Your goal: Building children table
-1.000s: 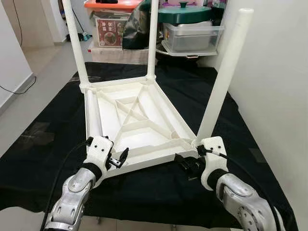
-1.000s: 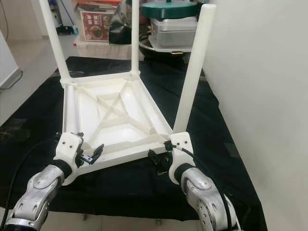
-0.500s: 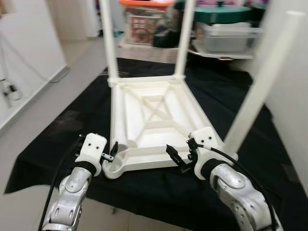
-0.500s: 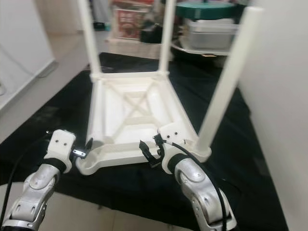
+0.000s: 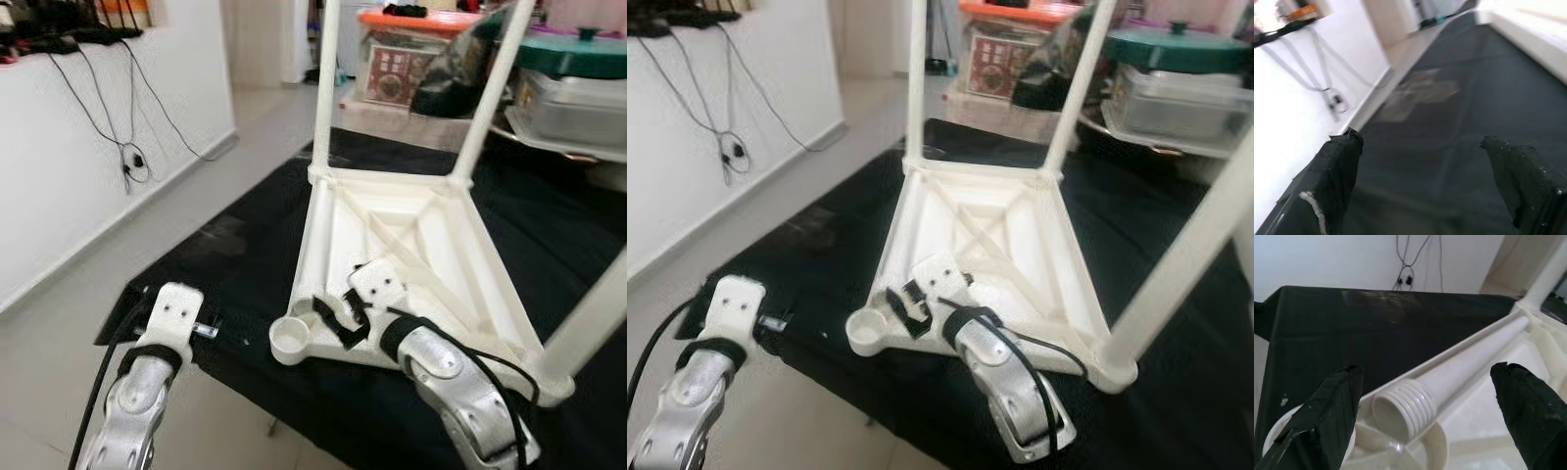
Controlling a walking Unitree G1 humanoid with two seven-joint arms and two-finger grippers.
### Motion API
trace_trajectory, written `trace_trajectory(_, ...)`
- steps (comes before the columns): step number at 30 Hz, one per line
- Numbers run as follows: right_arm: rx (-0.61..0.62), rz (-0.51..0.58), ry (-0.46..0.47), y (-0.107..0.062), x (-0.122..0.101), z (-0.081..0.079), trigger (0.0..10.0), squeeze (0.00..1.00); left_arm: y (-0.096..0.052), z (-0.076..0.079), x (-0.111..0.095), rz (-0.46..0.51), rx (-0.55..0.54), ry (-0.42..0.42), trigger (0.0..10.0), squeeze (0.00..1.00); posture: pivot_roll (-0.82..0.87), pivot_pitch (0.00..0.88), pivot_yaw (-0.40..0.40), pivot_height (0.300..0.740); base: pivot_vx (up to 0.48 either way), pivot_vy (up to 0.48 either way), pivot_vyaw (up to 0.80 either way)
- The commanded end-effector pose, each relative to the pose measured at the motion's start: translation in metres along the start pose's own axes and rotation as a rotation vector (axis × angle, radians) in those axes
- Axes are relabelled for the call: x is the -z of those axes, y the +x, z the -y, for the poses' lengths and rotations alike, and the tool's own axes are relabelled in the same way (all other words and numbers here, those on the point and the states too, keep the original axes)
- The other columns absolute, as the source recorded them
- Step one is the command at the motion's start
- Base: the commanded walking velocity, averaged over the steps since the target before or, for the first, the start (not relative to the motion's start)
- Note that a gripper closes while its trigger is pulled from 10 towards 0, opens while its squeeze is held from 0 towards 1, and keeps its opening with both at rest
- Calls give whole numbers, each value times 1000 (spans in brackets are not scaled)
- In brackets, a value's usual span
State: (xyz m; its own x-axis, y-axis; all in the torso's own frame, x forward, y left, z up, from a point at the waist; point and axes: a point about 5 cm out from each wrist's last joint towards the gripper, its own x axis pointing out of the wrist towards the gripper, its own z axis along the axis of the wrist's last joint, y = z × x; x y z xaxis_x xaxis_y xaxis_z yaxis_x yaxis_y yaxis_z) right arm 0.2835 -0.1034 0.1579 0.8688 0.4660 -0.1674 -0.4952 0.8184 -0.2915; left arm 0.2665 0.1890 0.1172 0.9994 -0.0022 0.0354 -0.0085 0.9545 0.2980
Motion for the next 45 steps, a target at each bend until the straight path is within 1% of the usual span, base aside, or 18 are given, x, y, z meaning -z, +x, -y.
trace_trajectory(1, -30, 5, -37, 8, -3, -7, 10000, 0, -3, -8, 12, -68, -44, 27, 10000, 0, 82, 0, -50, 740, 0, 0, 0)
trace_trajectory(2, -30, 5, -37, 8, -3, -7, 10000, 0, -3, -8, 12, -68, -44, 27, 10000, 0, 82, 0, -50, 740, 0, 0, 0)
trace_trajectory(3, -57, 1, -69, 15, -4, -10, 10000, 0, -4, -9, 17, -93, -59, 38, 10000, 0, 89, 0, -59, 740, 0, 0, 0)
trace_trajectory(4, -57, 1, -69, 15, -4, -10, 10000, 0, -4, -9, 17, -93, -59, 38, 10000, 0, 89, 0, -59, 740, 0, 0, 0)
trace_trajectory(8, -120, 9, -140, 19, -4, -17, 10000, 0, -3, -5, 17, -101, -58, 40, 10000, 0, 96, 0, -64, 740, 0, 0, 0)
trace_trajectory(10, -137, 9, -156, 20, -3, -19, 10000, 0, -3, -4, 17, -102, -59, 39, 10000, 0, 96, 0, -64, 740, 0, 0, 0)
trace_trajectory(12, -198, -8, -207, 18, 2, -26, 10000, 0, -3, -2, 17, -102, -58, 37, 10000, 0, 98, 0, -67, 740, 0, 0, 0)
trace_trajectory(16, -246, -33, -235, 17, 7, -29, 10000, 0, -3, -2, 18, -104, -58, 39, 10000, 0, 95, 0, -66, 740, 0, 0, 0)
trace_trajectory(20, -207, -47, -272, 22, 10, -25, 10000, 0, -1, -2, 18, -106, -61, 37, 10000, 0, 88, 0, -62, 740, 0, 0, 0)
trace_trajectory(23, -157, -44, -277, 35, 5, -26, 10000, 0, 0, -1, 21, -117, -58, 40, 10000, 0, 92, 0, -60, 740, 0, 0, 0)
trace_trajectory(31, -148, -40, -274, 48, 0, -36, 10000, 0, -2, -1, 22, -126, -62, 41, 10000, 0, 105, 0, -74, 740, 0, 0, 0)
trace_trajectory(34, -163, -64, -321, 52, 6, -38, 10000, 0, -1, -1, 22, -128, -73, 40, 10000, 0, 105, 0, -79, 740, 0, 0, 0)
trace_trajectory(37, -164, -70, -330, 53, 7, -37, 10000, 0, 0, -1, 22, -127, -73, 37, 10000, 0, 102, 0, -78, 740, 0, 0, 0)
trace_trajectory(39, -153, -79, -338, 55, 9, -35, 10000, 0, 1, 1, 21, -124, -71, 35, 10000, 0, 101, 0, -76, 740, 0, 0, 0)
trace_trajectory(42, -97, -109, -354, 60, 14, -26, 10000, 0, 2, 3, 21, -123, -67, 32, 10000, 0, 104, 0, -76, 740, 0, 0, 0)
trace_trajectory(43, -97, -109, -354, 60, 14, -26, 10000, 0, 2, 3, 21, -123, -67, 32, 10000, 0, 104, 0, -76, 740, 0, 0, 0)
trace_trajectory(44, -65, -125, -356, 62, 16, -21, 10000, 0, 2, 4, 21, -121, -66, 32, 10000, 0, 107, 0, -77, 740, 0, 0, 0)
trace_trajectory(45, -65, -125, -356, 62, 16, -21, 10000, 0, 2, 4, 21, -121, -66, 32, 10000, 0, 107, 0, -77, 740, 0, 0, 0)
